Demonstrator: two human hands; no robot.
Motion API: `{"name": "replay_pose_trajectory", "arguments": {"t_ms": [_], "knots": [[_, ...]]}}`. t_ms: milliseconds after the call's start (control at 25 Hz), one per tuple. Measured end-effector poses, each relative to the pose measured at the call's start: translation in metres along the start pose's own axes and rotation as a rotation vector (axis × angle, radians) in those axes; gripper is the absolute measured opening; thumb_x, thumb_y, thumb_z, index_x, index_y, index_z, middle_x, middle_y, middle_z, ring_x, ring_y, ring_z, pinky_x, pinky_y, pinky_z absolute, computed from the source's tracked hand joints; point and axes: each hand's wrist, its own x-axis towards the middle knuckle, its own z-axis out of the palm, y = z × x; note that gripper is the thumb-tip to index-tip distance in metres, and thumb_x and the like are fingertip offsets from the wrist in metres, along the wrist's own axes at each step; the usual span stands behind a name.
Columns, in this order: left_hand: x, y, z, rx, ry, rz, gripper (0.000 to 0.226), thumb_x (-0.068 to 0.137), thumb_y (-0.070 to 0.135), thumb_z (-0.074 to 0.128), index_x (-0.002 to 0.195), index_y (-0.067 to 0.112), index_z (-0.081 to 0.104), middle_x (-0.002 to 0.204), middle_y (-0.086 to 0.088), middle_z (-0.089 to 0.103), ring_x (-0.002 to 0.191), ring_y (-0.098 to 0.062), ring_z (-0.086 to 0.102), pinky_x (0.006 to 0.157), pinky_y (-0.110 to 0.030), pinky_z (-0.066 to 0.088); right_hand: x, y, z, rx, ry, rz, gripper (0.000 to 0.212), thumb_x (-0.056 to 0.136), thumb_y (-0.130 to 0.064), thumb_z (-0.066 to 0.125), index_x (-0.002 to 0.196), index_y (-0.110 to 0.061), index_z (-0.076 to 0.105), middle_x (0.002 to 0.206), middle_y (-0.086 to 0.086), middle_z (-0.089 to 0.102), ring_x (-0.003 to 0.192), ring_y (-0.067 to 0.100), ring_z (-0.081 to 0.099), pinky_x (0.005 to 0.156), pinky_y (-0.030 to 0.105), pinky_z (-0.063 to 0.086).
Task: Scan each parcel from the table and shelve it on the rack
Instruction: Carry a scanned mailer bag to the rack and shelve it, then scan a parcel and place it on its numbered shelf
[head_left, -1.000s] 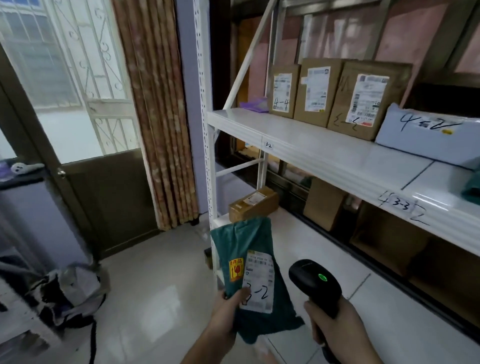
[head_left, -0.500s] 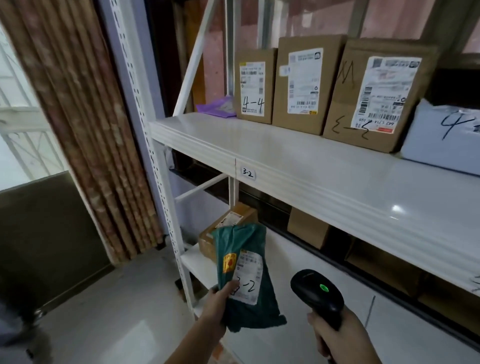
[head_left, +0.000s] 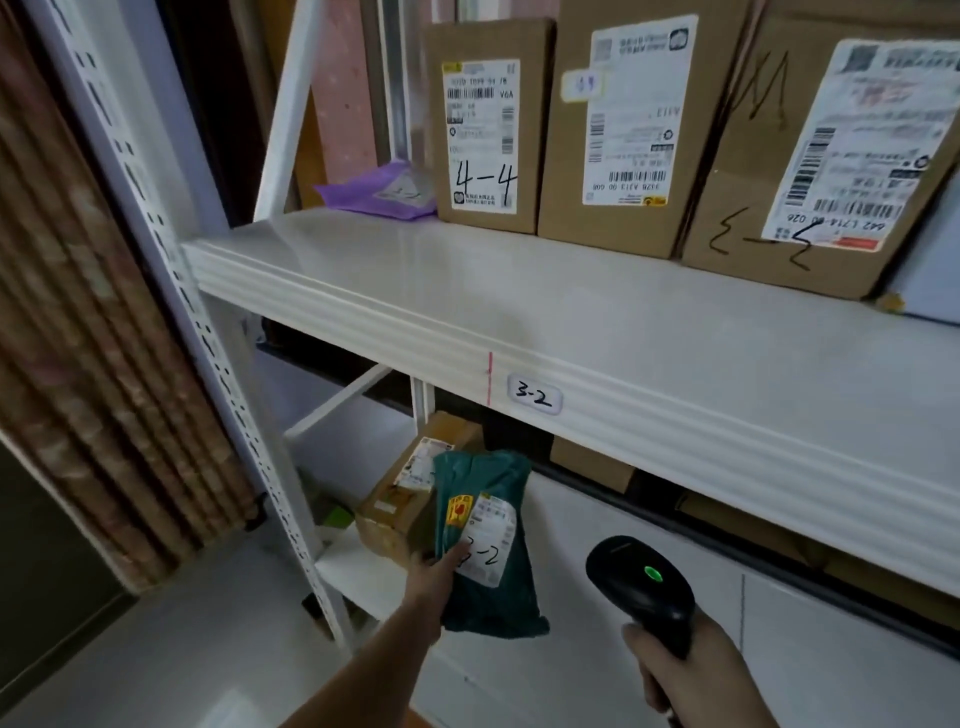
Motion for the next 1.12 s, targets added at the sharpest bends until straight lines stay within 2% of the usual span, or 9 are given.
{"name": "replay_pose_trajectory", "arguments": {"t_ms": [120, 160, 280, 440, 560, 680, 840, 1000, 1120], "knots": [[0.068, -0.016, 0.002, 0.164, -0.057, 0.058, 0.096, 0.061, 0.057, 0.091, 0.139, 0.014, 0.054, 0.127, -0.01, 0.07, 0.112, -0.034, 0.069, 0.098, -0.056, 0.058, 0.006, -0.006, 0.017, -0.007, 0.04, 0.009, 0.006, 0.088, -0.02, 0.068, 0.093, -0.02, 0.066, 0.049, 0.009, 0.065, 0.046, 0.015, 0.063, 0.053, 0.02, 0.049], [0.074, -0.012, 0.005, 0.219, -0.061, 0.057, 0.09, 0.067, 0.054, 0.089, 0.138, 0.013, 0.053, 0.129, -0.01, 0.069, 0.113, -0.034, 0.067, 0.098, -0.055, 0.057, 0.008, -0.006, 0.024, -0.002, 0.042, 0.013, 0.008, 0.088, -0.019, 0.068, 0.096, -0.019, 0.066, 0.05, 0.009, 0.065, 0.046, 0.015, 0.063, 0.051, 0.018, 0.048], [0.057, 0.017, 0.018, 0.383, -0.061, 0.061, 0.045, 0.095, 0.036, 0.074, 0.13, 0.015, 0.053, 0.123, -0.009, 0.066, 0.11, -0.033, 0.064, 0.094, -0.05, 0.057, 0.011, -0.008, 0.043, -0.001, 0.056, 0.03, 0.013, 0.089, -0.018, 0.068, 0.101, -0.018, 0.063, 0.051, 0.009, 0.066, 0.047, 0.016, 0.063, 0.048, 0.013, 0.046], [0.066, 0.033, 0.027, 0.637, -0.016, 0.137, 0.031, 0.105, 0.024, 0.057, 0.129, 0.006, 0.061, 0.095, -0.002, 0.065, 0.084, -0.019, 0.06, 0.073, -0.034, 0.051, 0.004, -0.014, 0.055, 0.072, 0.124, 0.049, 0.015, 0.089, -0.013, 0.068, 0.102, -0.018, 0.063, 0.049, 0.007, 0.064, 0.044, 0.014, 0.061, 0.046, 0.012, 0.046], [0.063, 0.04, 0.033, 0.786, -0.05, 0.182, 0.033, 0.104, 0.022, 0.05, 0.134, 0.012, 0.057, 0.115, -0.008, 0.066, 0.105, -0.03, 0.063, 0.09, -0.04, 0.053, -0.008, -0.021, 0.057, 0.123, 0.183, 0.072, 0.009, 0.09, -0.01, 0.066, 0.096, -0.015, 0.061, 0.05, 0.008, 0.061, 0.032, 0.01, 0.051, 0.039, 0.015, 0.04], [0.048, 0.051, 0.043, 0.936, -0.148, 0.286, 0.033, 0.104, 0.021, 0.053, 0.137, 0.015, 0.054, 0.128, -0.011, 0.065, 0.107, -0.027, 0.061, 0.086, -0.033, 0.049, -0.02, -0.026, 0.052, 0.131, 0.237, 0.076, 0.006, 0.09, -0.011, 0.065, 0.09, -0.013, 0.059, 0.051, 0.007, 0.06, 0.036, 0.011, 0.051, 0.043, 0.019, 0.043], [0.024, 0.066, 0.065, 1.072, -0.31, 0.457, 0.041, 0.099, 0.022, 0.063, 0.138, 0.014, 0.058, 0.135, -0.012, 0.064, 0.121, -0.031, 0.062, 0.1, -0.034, 0.051, -0.042, -0.03, 0.035, 0.15, 0.299, 0.095, 0.01, 0.09, -0.015, 0.063, 0.082, -0.016, 0.057, 0.054, 0.006, 0.06, 0.039, 0.01, 0.053, 0.044, 0.03, 0.043], [-0.027, 0.083, 0.102, 1.166, -0.558, 0.623, 0.045, 0.098, 0.026, 0.065, 0.141, 0.021, 0.056, 0.143, -0.006, 0.057, 0.126, -0.023, 0.056, 0.1, -0.027, 0.047, -0.078, -0.028, 0.012, 0.2, 0.403, 0.094, 0.012, 0.092, -0.013, 0.062, 0.082, -0.015, 0.056, 0.057, 0.01, 0.057, 0.034, 0.01, 0.047, 0.041, 0.026, 0.039], [-0.069, 0.09, 0.128, 1.226, -0.706, 0.775, 0.048, 0.098, 0.034, 0.067, 0.143, 0.024, 0.055, 0.15, -0.002, 0.052, 0.136, -0.02, 0.049, 0.109, -0.028, 0.044, -0.114, -0.022, -0.008, 0.201, 0.485, 0.094, 0.01, 0.092, -0.012, 0.062, 0.085, -0.01, 0.055, 0.056, 0.01, 0.057, 0.035, 0.011, 0.048, 0.041, 0.027, 0.04]]}}
